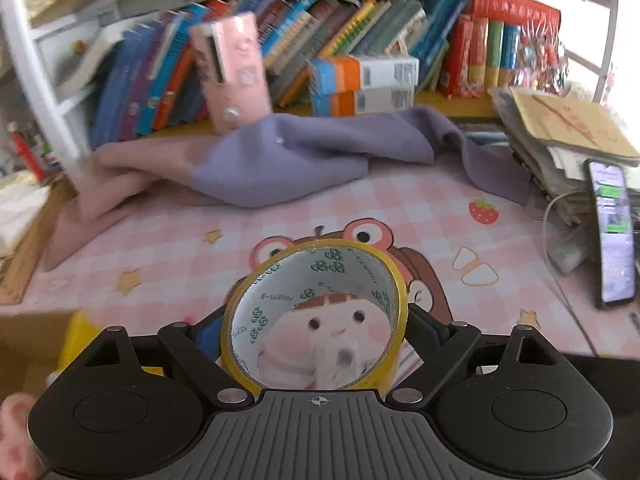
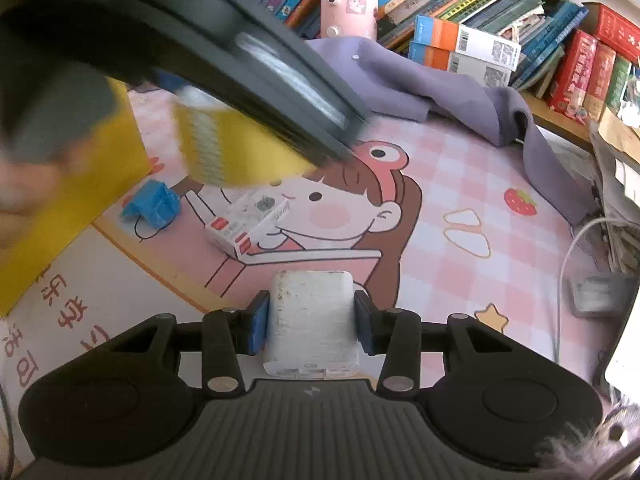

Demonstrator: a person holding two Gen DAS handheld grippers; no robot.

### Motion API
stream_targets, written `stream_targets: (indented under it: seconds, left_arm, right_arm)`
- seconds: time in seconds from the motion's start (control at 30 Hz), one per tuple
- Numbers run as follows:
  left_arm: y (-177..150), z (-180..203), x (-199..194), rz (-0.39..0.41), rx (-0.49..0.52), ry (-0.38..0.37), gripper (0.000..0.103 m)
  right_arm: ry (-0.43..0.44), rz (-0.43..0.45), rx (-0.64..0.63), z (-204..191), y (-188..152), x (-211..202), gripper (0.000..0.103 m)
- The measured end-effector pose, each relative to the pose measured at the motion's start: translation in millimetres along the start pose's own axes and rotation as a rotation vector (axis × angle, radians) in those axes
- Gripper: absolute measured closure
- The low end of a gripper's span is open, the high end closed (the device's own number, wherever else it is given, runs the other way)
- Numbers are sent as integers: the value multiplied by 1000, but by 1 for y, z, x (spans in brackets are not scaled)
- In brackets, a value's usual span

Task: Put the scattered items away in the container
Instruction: 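Grasp the yellow tape roll with the left tool while the right tool grasps the white power bank, then carry the tape roll and power bank over the yellow box with both tools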

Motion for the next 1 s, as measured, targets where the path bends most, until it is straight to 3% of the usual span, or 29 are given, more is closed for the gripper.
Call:
stream_targets:
  seconds: [0.43, 1.0]
  left_arm:
    - [-75, -2, -93, 6, -101, -44, 13]
    - [-128, -12, -165, 143, -72, -149, 13]
  right_arm:
    - [17, 26, 11, -13, -4, -49, 62]
    - [-82, 95, 37, -52, -19, -135, 62]
Point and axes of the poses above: each gripper's, at about its wrist camera, not at the fingertips, and x roughly the way its jaws point, z to its right, y to its top, the point moved 10 cm from there along x, roughly the way its jaws point, and after that the axes turned 6 degrees about -y, right-handed, at the moved point
